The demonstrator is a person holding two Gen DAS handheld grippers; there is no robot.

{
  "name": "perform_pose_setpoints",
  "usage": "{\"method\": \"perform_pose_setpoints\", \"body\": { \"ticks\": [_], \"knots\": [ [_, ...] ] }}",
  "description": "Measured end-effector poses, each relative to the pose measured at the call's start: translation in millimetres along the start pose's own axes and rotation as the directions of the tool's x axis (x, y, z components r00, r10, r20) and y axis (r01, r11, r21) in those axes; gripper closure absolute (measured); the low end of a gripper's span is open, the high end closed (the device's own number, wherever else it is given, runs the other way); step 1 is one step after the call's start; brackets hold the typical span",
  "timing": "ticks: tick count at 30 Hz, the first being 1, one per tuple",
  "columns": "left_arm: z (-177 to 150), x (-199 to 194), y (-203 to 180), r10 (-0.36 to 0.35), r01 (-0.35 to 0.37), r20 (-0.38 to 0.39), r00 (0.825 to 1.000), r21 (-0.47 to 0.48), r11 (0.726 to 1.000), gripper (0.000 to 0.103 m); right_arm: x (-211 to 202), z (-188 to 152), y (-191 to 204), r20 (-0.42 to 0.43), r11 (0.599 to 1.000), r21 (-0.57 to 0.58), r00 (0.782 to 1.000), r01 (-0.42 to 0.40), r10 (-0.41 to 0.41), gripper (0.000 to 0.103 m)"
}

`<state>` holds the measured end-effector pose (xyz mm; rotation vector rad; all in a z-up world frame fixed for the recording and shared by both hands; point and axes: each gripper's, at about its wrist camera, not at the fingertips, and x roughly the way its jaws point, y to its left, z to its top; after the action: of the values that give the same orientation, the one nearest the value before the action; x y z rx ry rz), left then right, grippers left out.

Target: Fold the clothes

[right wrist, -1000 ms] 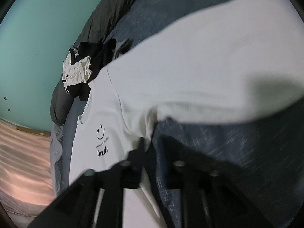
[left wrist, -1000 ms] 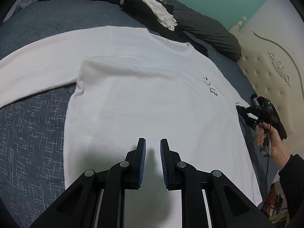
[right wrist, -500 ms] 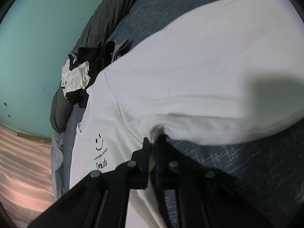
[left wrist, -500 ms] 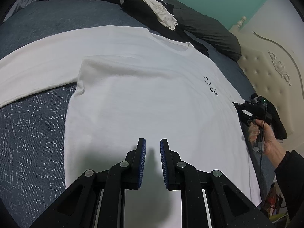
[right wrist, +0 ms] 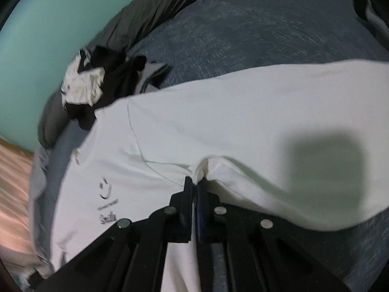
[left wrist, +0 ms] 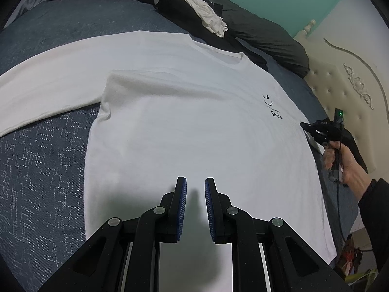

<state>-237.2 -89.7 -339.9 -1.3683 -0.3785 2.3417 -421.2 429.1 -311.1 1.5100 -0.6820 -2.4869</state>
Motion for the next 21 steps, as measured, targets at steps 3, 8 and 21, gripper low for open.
{"method": "perform_pose_setpoints", "body": {
  "ticks": [3,8,21],
  "knots": [
    [-0.1,0.9,0.5,0.002,-0.002,-0.003,1.000,0.000,1.000,0.086,0.0,-1.5,2.7,-0.018,0.999,-0.037,0.999,0.029,-0.029,0.101],
    [-0.3,1.4,-0.7,0.002,-0.002,-0.005,1.000,-0.006,1.000,0.086,-3.2,-5.5,5.9,-0.042,0.994,-0.087,0.997,0.064,-0.068,0.100],
    [-0.7,-27.2,-9.6,0.002,-0.003,0.025,1.000,0.005,1.000,0.086,-83.8,-78.0,4.9,-0.089,0.983,-0.172,0.993,0.059,-0.075,0.087]
  ]
}}
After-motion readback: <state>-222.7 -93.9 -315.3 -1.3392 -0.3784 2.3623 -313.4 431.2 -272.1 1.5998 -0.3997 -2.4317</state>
